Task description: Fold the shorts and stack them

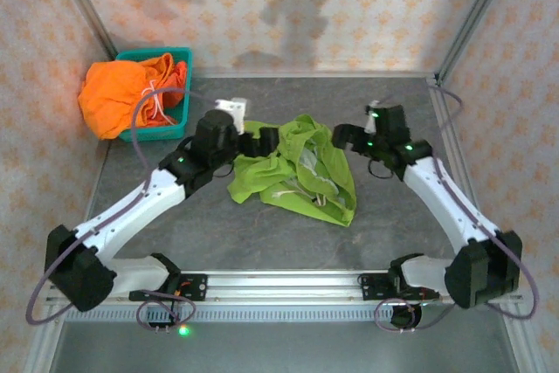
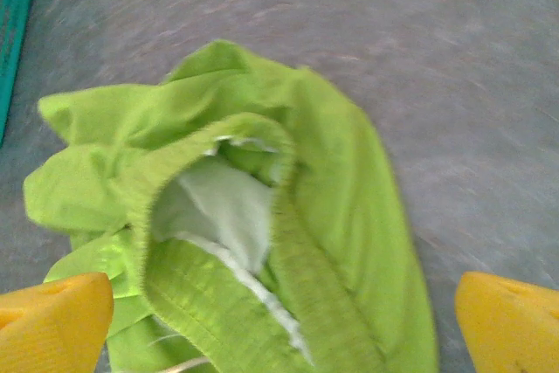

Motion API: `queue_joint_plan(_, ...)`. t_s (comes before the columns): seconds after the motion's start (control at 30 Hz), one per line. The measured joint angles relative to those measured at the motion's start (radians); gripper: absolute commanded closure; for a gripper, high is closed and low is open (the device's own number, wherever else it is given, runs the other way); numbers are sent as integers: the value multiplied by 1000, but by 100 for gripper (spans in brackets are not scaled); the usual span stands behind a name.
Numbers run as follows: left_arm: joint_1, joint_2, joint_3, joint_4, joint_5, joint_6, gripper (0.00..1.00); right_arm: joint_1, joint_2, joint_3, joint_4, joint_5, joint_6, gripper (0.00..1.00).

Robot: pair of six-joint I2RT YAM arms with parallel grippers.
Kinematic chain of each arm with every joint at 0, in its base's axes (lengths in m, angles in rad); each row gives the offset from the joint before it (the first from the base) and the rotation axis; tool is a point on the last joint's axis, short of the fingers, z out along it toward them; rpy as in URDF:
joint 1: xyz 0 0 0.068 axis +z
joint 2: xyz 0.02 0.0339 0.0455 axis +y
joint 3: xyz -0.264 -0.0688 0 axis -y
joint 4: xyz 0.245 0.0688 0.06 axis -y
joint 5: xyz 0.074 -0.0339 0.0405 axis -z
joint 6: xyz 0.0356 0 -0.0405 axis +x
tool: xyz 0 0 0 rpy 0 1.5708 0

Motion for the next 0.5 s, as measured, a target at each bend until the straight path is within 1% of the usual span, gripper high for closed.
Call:
queue_joint_plan(0.07,47,-45,-85,-3,0,-35,0,75,78,81,-8,45,-18,4)
queue_joint_plan(0.13,91,-83,-154,-9,0,-67,0,128,154,150,-13,86,-33,7)
queue_joint_plan(0.2,131,-119,-208,-13,1,-103,0,175,234,217,-27,140,-53,7)
queue_joint_plan(0.27,150,-146,-241,-16,3,-125,0,216,304,273,-50,184,-89,8)
queue_joint_plan(0.37,155,-174,-268,-16,4,-142,0,272,409,370,-116,237,-169,9)
queue_joint_plan(0.5,166,-185,-282,-16,8,-156,0,319,512,479,-214,292,-274,13)
